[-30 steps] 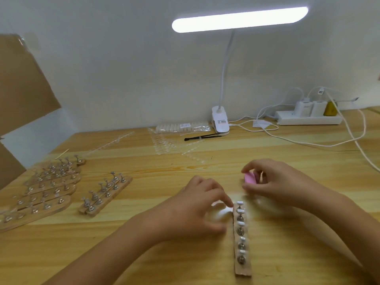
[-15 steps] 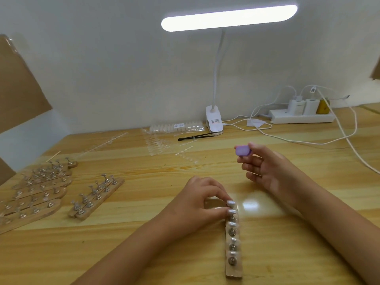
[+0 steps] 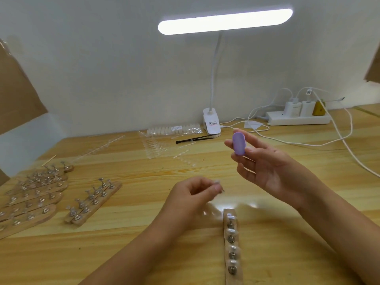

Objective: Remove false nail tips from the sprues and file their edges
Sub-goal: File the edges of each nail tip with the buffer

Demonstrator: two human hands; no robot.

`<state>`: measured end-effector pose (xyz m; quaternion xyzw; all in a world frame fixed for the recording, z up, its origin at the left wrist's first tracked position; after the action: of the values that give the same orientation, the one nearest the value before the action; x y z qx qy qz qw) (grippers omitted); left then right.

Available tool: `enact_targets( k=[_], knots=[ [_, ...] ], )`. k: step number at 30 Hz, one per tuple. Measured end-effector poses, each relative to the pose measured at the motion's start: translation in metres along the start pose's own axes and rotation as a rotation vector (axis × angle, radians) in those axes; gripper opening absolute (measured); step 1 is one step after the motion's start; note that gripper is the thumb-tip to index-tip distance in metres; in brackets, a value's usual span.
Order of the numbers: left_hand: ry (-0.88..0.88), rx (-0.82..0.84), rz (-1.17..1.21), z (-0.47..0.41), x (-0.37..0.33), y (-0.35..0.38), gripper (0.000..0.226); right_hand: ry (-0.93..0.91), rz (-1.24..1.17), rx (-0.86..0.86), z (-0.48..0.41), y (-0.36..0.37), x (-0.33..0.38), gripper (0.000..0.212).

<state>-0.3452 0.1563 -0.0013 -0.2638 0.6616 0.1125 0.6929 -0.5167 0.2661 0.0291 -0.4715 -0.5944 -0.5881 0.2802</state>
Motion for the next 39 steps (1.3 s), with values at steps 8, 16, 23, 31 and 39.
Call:
enact_targets(
  k=[8, 16, 23, 31, 39],
  knots=[
    [-0.046, 0.026, 0.427, 0.000, 0.002, 0.002, 0.013, 0.005, 0.311, -0.099, 0.001, 0.023, 0.005, 0.041],
    [-0.035, 0.027, 0.541, -0.002, 0.003, 0.001, 0.018, 0.037, 0.282, -0.239, 0.013, 0.017, -0.028, 0.040],
    [-0.036, 0.043, 0.510, -0.001, 0.002, 0.002, 0.022, 0.057, 0.323, -0.133, 0.018, 0.024, -0.025, 0.028],
    [-0.059, 0.040, 0.483, -0.004, 0.006, 0.002, 0.025, 0.093, 0.435, -0.067, 0.021, 0.029, -0.027, 0.027],
    [-0.044, 0.062, 0.478, -0.004, 0.006, 0.001, 0.031, 0.093, 0.442, -0.052, 0.021, 0.031, -0.030, 0.027]
  ],
)
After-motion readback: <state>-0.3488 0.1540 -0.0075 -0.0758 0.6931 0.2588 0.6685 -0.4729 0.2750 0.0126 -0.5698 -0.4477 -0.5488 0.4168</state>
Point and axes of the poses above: each hand's wrist, its own z-axis away from the middle knuckle, its own y-axis out of the palm, x = y × z, the point moved 2 cm from there along -z, towards the middle knuckle, and after that the axes turned 4 degrees about x, right-handed, at the moved point
